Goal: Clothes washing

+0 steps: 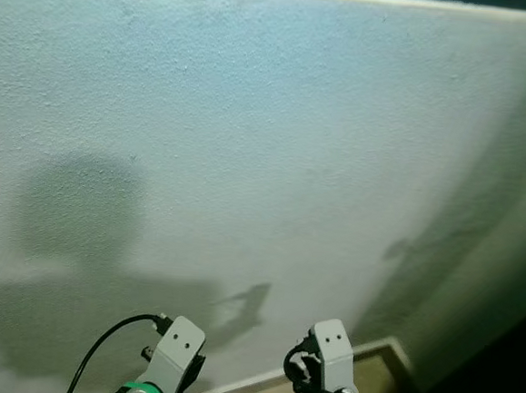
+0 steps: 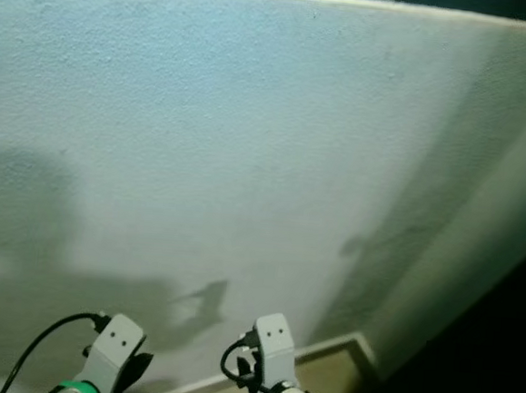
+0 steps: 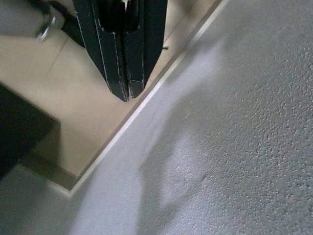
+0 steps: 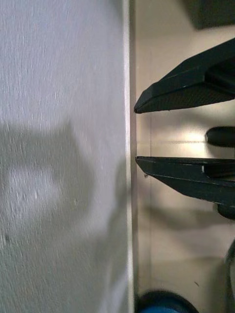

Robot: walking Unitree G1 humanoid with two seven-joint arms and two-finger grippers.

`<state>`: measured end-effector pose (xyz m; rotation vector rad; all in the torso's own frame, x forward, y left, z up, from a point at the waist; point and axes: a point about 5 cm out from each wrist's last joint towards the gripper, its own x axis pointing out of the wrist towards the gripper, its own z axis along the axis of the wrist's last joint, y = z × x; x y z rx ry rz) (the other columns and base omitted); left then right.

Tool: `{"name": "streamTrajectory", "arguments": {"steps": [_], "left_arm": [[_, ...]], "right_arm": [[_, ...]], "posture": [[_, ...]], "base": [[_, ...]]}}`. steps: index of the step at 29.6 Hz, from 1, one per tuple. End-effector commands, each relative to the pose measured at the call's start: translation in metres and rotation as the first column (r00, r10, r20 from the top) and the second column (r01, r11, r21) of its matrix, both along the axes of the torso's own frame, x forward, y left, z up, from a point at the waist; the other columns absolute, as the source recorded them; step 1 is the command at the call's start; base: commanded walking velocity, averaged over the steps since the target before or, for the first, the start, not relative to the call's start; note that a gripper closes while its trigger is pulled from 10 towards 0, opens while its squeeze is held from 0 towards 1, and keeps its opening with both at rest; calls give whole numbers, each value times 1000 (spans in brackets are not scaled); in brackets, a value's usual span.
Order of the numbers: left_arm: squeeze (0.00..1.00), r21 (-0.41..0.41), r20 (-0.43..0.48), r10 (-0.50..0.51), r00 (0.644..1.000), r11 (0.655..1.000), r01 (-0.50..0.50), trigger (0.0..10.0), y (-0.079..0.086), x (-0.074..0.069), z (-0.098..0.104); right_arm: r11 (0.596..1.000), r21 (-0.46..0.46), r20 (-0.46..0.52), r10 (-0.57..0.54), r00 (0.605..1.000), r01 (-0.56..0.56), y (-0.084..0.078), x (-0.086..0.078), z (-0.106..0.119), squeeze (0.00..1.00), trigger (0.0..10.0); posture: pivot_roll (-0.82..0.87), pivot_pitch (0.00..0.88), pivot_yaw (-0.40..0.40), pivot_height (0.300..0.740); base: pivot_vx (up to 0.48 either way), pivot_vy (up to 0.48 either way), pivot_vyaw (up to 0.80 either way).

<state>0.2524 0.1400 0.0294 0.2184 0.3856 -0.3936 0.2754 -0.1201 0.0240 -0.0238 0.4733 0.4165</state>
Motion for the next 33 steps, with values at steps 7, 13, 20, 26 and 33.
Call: {"name": "streamTrajectory", "arguments": {"steps": [7,13,20,26,33], "left_arm": [[0,-13,31,29,999,1000,-28,10000,-3,4,3],[0,-27,31,-81,996,996,81,10000,-8,2,9],[0,-37,68,-70,995,997,73,10000,-4,4,14],[0,-28,74,-73,995,997,75,10000,-3,6,16],[0,-37,99,-69,993,997,73,10000,-4,9,19]], "right_arm": [[999,18,49,-42,998,42,-4,3,7,0,10000],[999,12,62,-53,997,52,-8,2,8,0,10000],[999,16,69,-31,997,30,-3,4,10,0,10000],[999,21,79,-37,996,36,-2,5,12,0,10000],[1000,19,76,-26,997,24,-1,6,12,0,10000]], "posture": [[-64,53,28,740],[-61,54,21,740],[-56,57,22,740],[-56,55,22,740],[-56,51,22,740]], "base": [[0,0,-800],[0,0,-800],[0,0,-800],[0,0,-800],[0,0,-800]]}}
